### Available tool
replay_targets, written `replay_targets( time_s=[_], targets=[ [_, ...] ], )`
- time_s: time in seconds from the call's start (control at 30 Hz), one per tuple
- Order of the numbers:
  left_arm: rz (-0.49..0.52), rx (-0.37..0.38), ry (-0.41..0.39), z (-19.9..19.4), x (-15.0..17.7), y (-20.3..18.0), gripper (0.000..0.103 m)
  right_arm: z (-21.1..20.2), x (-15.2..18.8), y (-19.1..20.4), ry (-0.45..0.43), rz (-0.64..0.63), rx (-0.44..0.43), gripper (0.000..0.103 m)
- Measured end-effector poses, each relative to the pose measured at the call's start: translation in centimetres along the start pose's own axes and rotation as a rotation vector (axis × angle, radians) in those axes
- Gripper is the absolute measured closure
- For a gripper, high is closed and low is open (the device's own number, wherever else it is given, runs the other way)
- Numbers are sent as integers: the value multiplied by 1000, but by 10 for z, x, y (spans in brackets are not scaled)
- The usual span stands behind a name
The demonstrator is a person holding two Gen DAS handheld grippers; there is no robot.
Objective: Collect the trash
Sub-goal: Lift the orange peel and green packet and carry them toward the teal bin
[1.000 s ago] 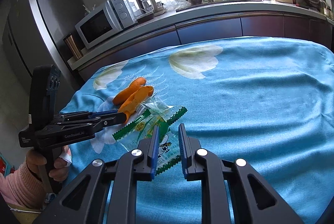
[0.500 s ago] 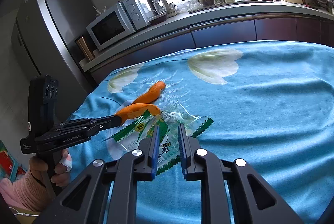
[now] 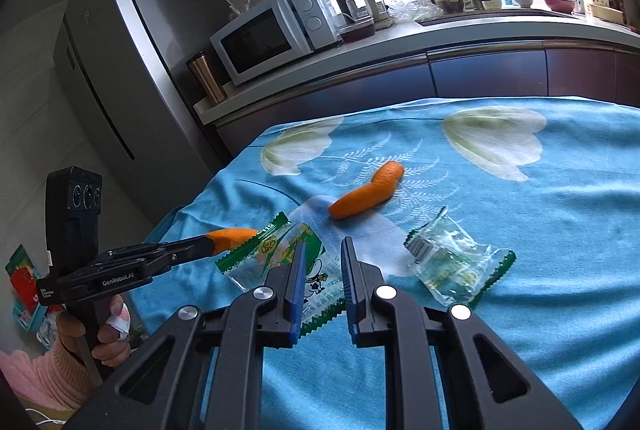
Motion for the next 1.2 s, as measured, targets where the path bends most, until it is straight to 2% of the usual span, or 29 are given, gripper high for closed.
replay_targets(
  time_s=[0.23,0.3,0.37,0.5,0.57,0.67,0.7,0.77,1.2],
  targets=[
    [-15,-46,8,-14,18,34,93,20,4,22,39,-28,-39,87],
    [-13,-53,25,-11,24,40,79,26,6,25,51,-27,-47,87],
    [-8,-73,26,-7,25,44,73,32,9,28,62,-28,-52,87],
    [-4,-88,41,4,25,49,65,40,13,31,82,-22,-59,87],
    [-7,-89,52,10,24,51,64,43,14,31,91,-20,-60,87],
    [-15,-75,68,17,24,51,68,47,17,31,100,-17,-60,87],
    [-13,-76,68,19,24,50,79,48,17,31,103,-16,-60,87],
    [-19,-62,77,21,24,49,89,51,17,31,108,-12,-64,87],
    [-73,-76,4,-11,19,63,92,69,9,52,117,-30,-119,87]
  ],
)
Point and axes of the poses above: each gripper's, at about its wrist camera, not at the fingertips, and z roughly the way its jaws point, y to its left, x to its underside, the point moved 9 cm from there along z, roughly the way its jaws point, and after that the axes turned 12 degrees about -x, right-handed, at the moved point
